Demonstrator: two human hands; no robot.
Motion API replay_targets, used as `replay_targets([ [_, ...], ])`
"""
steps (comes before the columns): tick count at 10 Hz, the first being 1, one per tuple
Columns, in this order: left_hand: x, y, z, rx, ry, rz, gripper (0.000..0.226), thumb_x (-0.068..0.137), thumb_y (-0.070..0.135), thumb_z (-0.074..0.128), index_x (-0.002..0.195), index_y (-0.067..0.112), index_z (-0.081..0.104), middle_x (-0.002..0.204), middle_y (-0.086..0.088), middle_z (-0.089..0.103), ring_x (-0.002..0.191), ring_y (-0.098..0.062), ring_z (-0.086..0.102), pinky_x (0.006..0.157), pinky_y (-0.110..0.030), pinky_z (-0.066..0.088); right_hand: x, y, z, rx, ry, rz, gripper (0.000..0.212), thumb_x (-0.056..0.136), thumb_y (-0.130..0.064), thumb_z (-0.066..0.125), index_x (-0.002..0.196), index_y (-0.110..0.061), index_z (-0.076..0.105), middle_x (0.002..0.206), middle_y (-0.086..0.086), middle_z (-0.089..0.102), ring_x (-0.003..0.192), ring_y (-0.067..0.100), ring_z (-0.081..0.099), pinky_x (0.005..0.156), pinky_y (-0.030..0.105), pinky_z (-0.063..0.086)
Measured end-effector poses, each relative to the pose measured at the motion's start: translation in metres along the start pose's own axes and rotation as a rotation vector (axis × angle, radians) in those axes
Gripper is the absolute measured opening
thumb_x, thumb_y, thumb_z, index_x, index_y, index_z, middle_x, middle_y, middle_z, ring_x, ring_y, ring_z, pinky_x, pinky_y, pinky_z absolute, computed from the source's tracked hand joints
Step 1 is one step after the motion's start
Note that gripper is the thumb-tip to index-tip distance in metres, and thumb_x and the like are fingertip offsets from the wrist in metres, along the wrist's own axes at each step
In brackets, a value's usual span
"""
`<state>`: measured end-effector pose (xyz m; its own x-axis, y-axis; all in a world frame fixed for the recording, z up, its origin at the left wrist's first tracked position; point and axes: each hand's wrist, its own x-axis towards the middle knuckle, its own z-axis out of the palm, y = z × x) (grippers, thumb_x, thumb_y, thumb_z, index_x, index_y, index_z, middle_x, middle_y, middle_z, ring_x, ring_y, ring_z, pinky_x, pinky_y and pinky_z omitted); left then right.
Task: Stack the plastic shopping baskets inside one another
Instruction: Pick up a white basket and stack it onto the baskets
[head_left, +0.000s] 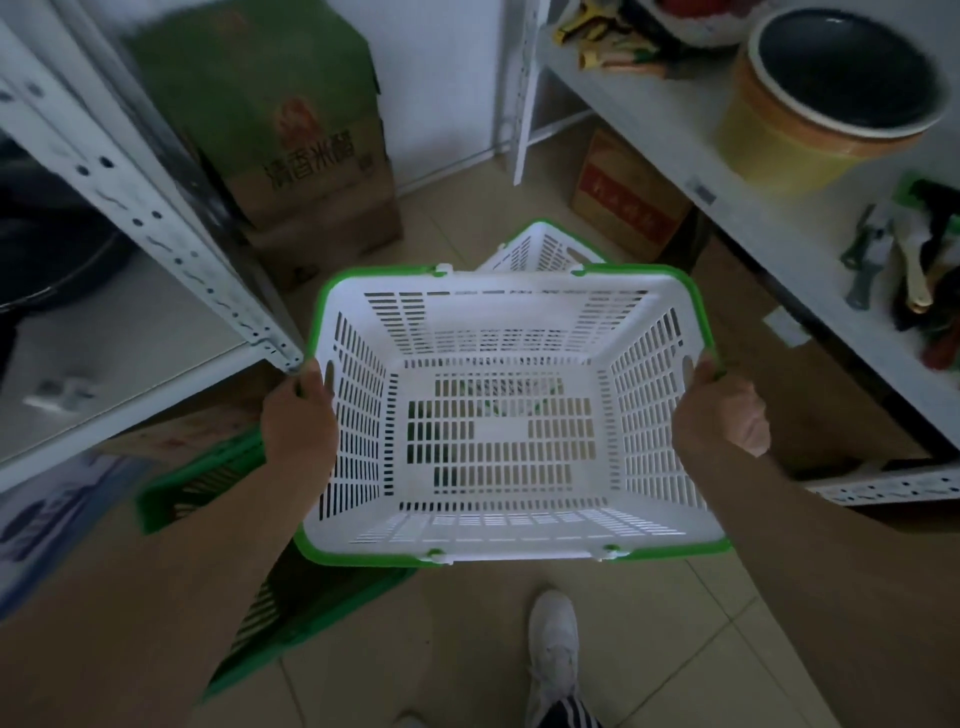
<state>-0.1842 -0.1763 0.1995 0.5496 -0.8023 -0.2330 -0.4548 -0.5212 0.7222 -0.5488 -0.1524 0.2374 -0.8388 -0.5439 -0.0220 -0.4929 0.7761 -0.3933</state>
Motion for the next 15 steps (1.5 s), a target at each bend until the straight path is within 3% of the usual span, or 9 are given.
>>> replay_targets([
  [1,0.009,-0.021,-0.027,-0.023,0.047,-0.074,0.052,0.105,0.046,0.026,0.080,0.008,0.051,0.075,-0.014,0.053,0.059,-0.023,0.049,0.055,-0.031,0.043,-0.022,-0.020,0.009,0.006,-0.052,-0.053,0.066,0.103,-0.051,0.025,0.114,0.004,0.060,0.115,0.031,0.064,0.105,0.045,0.062,0.091,0.048,0.045],
  [2,0.009,-0.045,-0.060,-0.255,0.053,-0.217,0.040,0.105,0.039,0.037,0.112,0.006,0.059,0.083,-0.002,0.051,0.060,-0.005,0.034,0.055,-0.018,0.029,-0.046,-0.041,0.019,-0.039,-0.113,-0.107,0.065,0.104,-0.049,0.023,0.117,0.004,0.058,0.118,0.030,0.063,0.107,0.044,0.061,0.090,0.047,0.044],
  [3,0.024,-0.087,-0.077,0.197,0.145,-0.192,0.059,0.103,0.017,0.042,0.155,0.012,0.016,0.128,-0.014,0.047,0.084,-0.016,0.050,0.069,-0.024,0.041,-0.073,-0.060,0.027,-0.055,-0.154,-0.165,0.063,0.104,-0.048,0.022,0.120,0.003,0.055,0.121,0.029,0.060,0.110,0.044,0.059,0.090,0.047,0.043],
  [4,0.030,-0.130,-0.097,-0.162,0.141,-0.210,0.041,0.107,0.023,0.030,0.133,0.007,0.057,0.113,-0.034,0.057,0.081,-0.036,0.055,0.064,-0.037,0.033,-0.091,-0.067,0.037,-0.053,-0.180,-0.239,0.064,0.103,-0.050,0.020,0.117,0.002,0.056,0.115,0.028,0.062,0.104,0.043,0.061,0.084,0.046,0.045],
  [5,0.021,-0.142,-0.116,-0.224,0.242,-0.282,0.044,0.104,0.034,0.039,0.065,0.016,0.046,0.065,-0.011,0.050,0.059,-0.022,0.051,0.056,-0.033,0.035,-0.113,-0.079,0.048,-0.052,-0.234,-0.305,0.066,0.102,-0.053,0.018,0.114,0.000,0.056,0.109,0.027,0.064,0.097,0.042,0.062,0.082,0.047,0.048],
  [7,0.013,-0.166,-0.154,-0.183,0.298,-0.362,0.043,0.104,0.024,0.038,0.062,0.017,0.033,0.062,-0.007,0.038,0.057,-0.022,0.037,0.061,-0.037,0.033,-0.150,-0.100,0.066,-0.116,-0.278,-0.382,0.066,0.103,-0.052,0.019,0.112,0.000,0.058,0.106,0.026,0.066,0.095,0.042,0.064,0.075,0.043,0.046],
  [9,0.013,-0.194,-0.180,-0.168,0.314,-0.395,0.043,0.105,0.034,0.035,0.066,0.019,0.043,0.067,-0.007,0.049,0.056,-0.023,0.043,0.062,-0.034,0.036,-0.183,-0.116,0.088,-0.150,-0.326,-0.423,0.067,0.102,-0.053,0.016,0.114,-0.001,0.057,0.108,0.025,0.065,0.097,0.041,0.064,0.083,0.047,0.049],
  [14,0.026,-0.256,-0.160,-0.135,0.357,-0.464,0.048,0.105,0.036,0.037,0.061,0.018,0.048,0.059,-0.004,0.047,0.053,-0.020,0.041,0.052,-0.029,0.029,-0.204,-0.112,0.167,-0.137,-0.403,-0.513,0.061,0.103,-0.051,0.017,0.101,-0.003,0.056,0.086,0.015,0.055,0.081,0.034,0.057,0.075,0.044,0.046],
  [15,0.030,-0.268,-0.149,-0.176,0.349,-0.500,0.049,0.102,0.044,0.038,0.062,0.020,0.050,0.060,-0.005,0.050,0.054,-0.023,0.045,0.058,-0.032,0.038,-0.202,-0.108,0.184,-0.112,-0.419,-0.524,0.060,0.104,-0.048,0.020,0.101,-0.003,0.058,0.085,0.015,0.057,0.078,0.031,0.055,0.074,0.041,0.045],
])
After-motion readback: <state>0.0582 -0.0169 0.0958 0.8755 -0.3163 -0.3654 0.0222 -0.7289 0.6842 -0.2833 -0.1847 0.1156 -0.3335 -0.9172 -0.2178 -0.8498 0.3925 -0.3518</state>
